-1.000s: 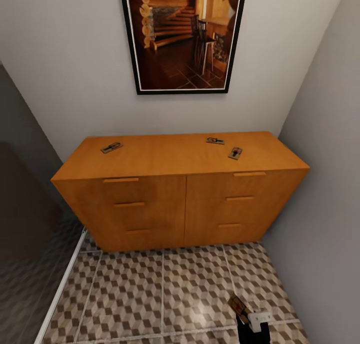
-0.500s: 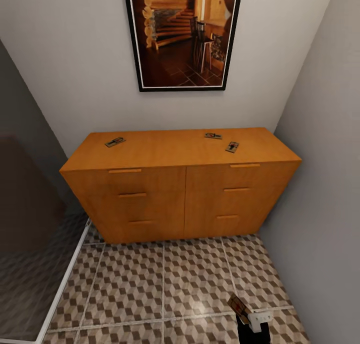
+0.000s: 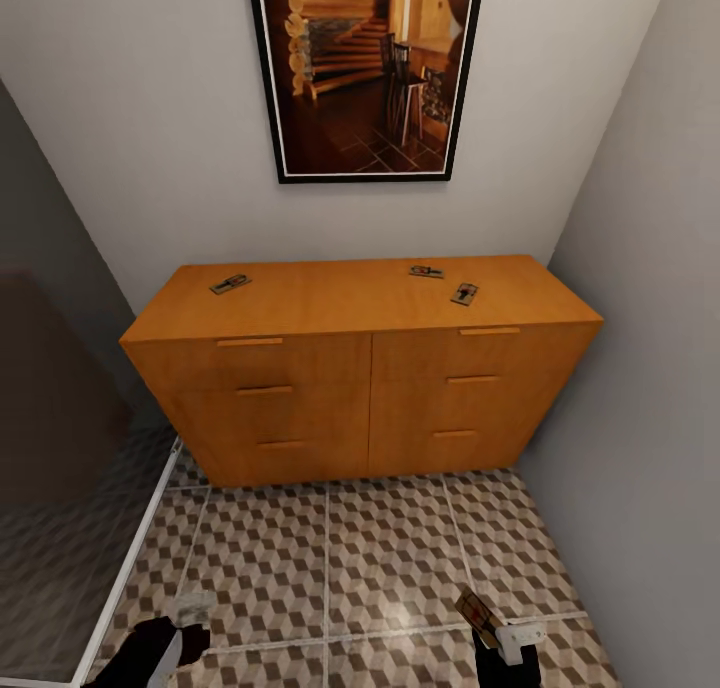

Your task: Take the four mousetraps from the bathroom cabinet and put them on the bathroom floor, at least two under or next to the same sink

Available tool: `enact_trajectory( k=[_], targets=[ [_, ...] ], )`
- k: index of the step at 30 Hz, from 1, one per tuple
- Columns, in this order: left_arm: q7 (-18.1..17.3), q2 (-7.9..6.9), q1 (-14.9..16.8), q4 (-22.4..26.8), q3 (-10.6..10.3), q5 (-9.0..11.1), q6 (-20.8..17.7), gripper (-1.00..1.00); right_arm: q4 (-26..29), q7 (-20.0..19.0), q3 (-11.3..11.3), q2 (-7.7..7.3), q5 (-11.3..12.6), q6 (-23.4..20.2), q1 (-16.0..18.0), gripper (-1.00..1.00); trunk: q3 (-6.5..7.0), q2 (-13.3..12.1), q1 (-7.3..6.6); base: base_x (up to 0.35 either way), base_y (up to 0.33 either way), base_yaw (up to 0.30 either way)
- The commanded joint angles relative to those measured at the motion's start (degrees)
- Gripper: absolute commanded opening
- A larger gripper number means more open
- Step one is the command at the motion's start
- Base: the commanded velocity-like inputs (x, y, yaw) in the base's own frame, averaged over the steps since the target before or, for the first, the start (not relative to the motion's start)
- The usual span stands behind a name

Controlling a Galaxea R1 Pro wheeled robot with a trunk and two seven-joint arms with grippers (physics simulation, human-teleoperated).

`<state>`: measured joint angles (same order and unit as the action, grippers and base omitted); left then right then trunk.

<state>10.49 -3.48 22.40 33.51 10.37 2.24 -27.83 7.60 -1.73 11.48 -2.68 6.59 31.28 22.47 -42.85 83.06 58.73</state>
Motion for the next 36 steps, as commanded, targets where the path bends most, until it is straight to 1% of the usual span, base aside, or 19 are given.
enact_trajectory(
  k=[1,2,3,5,6,7,9,14,16,17,18,20,21,24,26,29,36],
  targets=[
    [0.22,0.03,2.57,4.56,0.05,0.24,-7.73,1.00,-0.04,-0.21,0.39,-0.02,0.60,0.19,0.03,-1.00,-0.05,0.02,0.00,0.000,0.000,0.000],
    [0.22,0.03,3.43,5.92,0.04,0.24,-10.04,1.00,-0.04,-0.21,0.39,-0.01,0.60,0.19,0.03,-1.00,-0.05,0.02,0.00,0.000,0.000,0.000],
    [0.23,0.06,5.12,8.55,0.03,0.23,-14.32,1.00,-0.04,-0.21,0.39,-0.01,0.61,0.19,0.03,-1.00,-0.05,0.02,0.00,0.000,0.000,0.000],
    [0.23,0.18,8.20,13.08,0.01,0.23,-21.27,1.00,-0.04,-0.21,0.39,-0.02,0.56,0.19,0.03,-1.00,-0.05,0.02,0.00,0.000,0.000,0.000],
    [0.23,0.40,11.26,16.13,-0.08,0.22,-26.30,1.00,-0.07,-0.21,0.39,-0.02,0.54,0.19,0.02,-1.00,-0.05,0.02,0.00,0.000,0.000,0.000],
    [0.23,0.45,12.05,16.61,-0.10,0.22,-27.14,1.00,-0.06,-0.21,0.39,-0.02,0.54,0.19,0.00,-1.00,-0.05,0.02,0.00,0.000,0.000,0.000],
    [0.23,0.78,15.65,17.89,-0.17,0.21,-29.51,1.00,-0.06,-0.21,0.39,0.01,0.53,0.19,-0.08,-1.00,-0.05,0.02,0.00,0.000,0.000,0.000],
    [0.42,1.50,21.69,17.81,-0.27,0.00,-30.74,1.00,-0.06,-0.21,0.39,0.00,-0.03,0.19,-0.14,-1.00,-0.05,0.02,0.00,0.000,0.000,0.000],
    [0.46,1.53,24.66,16.28,-0.32,-0.02,-30.87,1.00,-0.05,-0.21,0.39,0.00,-0.17,0.19,-0.14,-1.00,-0.05,0.02,0.00,0.000,0.000,0.000],
    [0.47,1.53,25.56,15.60,-0.32,-0.03,-30.89,1.00,-0.05,-0.21,0.39,-0.01,-0.19,0.19,-0.14,-1.00,-0.05,0.02,0.00,0.000,0.000,0.000],
    [0.48,1.51,27.55,14.02,-0.33,-0.03,-30.92,1.00,-0.05,-0.21,0.39,0.01,-0.22,0.19,-0.14,-1.00,-0.05,0.02,0.00,0.000,0.000,0.000],
    [0.49,1.52,32.51,9.13,-0.34,-0.04,-30.95,1.00,-0.06,-0.21,0.39,0.00,-0.25,0.19,-0.14,-1.00,-0.05,0.02,0.00,0.000,0.000,0.000],
    [0.49,1.55,35.89,5.83,-0.35,-0.04,-30.96,1.00,-0.05,-0.21,0.39,-0.02,-0.27,0.19,-0.14,-1.00,-0.05,0.02,0.00,0.000,0.000,0.000],
    [0.50,1.65,41.50,0.31,-0.31,-0.04,-30.97,1.00,-0.06,-0.21,0.39,-0.02,-0.30,0.19,-0.14,-1.00,-0.05,0.02,0.00,0.000,0.000,0.000],
    [0.50,1.72,44.13,-2.30,-0.28,-0.04,-30.97,1.00,-0.06,-0.21,0.40,0.00,-0.30,0.19,-0.14,-1.00,-0.05,0.02,0.00,0.000,0.000,0.000],
    [0.50,1.93,45.62,-4.61,-0.50,-0.04,-30.97,1.00,-0.06,-0.21,0.39,-0.01,-0.28,0.19,-0.14,-1.00,-0.05,0.02,0.00,0.000,0.000,0.000],
    [0.41,2.19,46.12,-5.75,-1.33,-0.04,-30.93,1.00,-0.05,-0.21,0.39,0.00,-0.27,0.19,-0.14,-1.00,-0.05,0.02,0.00,0.000,0.000,0.000]
  ],
)
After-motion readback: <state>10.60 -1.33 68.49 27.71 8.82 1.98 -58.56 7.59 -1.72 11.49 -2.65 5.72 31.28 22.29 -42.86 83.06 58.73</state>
